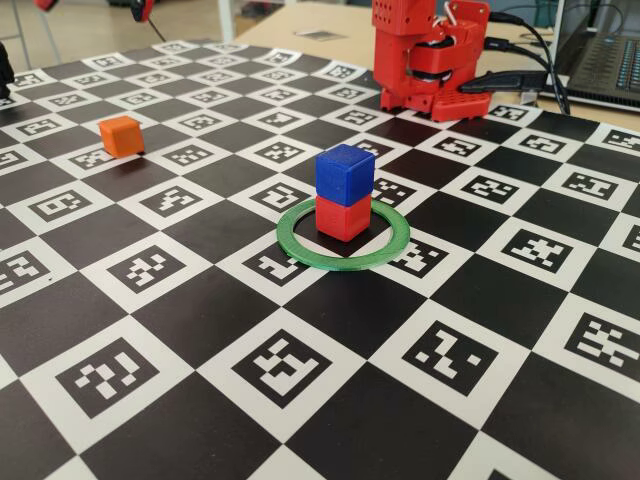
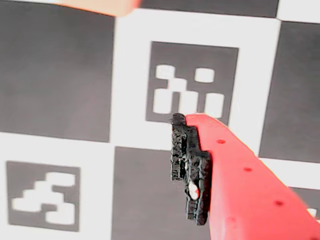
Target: Grab the red cube then put it in the green circle then put the blue cube on top and finally the orange cube on top
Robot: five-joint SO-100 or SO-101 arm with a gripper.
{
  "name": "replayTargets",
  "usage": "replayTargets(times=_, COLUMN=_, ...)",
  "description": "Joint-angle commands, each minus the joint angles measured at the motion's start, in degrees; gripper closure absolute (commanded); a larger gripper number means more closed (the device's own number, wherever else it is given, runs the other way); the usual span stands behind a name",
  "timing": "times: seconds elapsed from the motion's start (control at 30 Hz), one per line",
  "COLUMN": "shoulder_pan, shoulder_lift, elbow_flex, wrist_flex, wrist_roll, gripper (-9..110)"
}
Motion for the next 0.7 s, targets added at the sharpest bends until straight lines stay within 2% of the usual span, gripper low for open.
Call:
replayTargets(times=0.0, shoulder_pan=0.97, shoulder_lift=1.41, elbow_flex=0.0, wrist_flex=-1.67, wrist_roll=-0.62, gripper=52)
replayTargets(times=0.67, shoulder_pan=2.9, shoulder_lift=-8.44, elbow_flex=0.09, wrist_flex=-5.8, wrist_roll=-0.44, gripper=51)
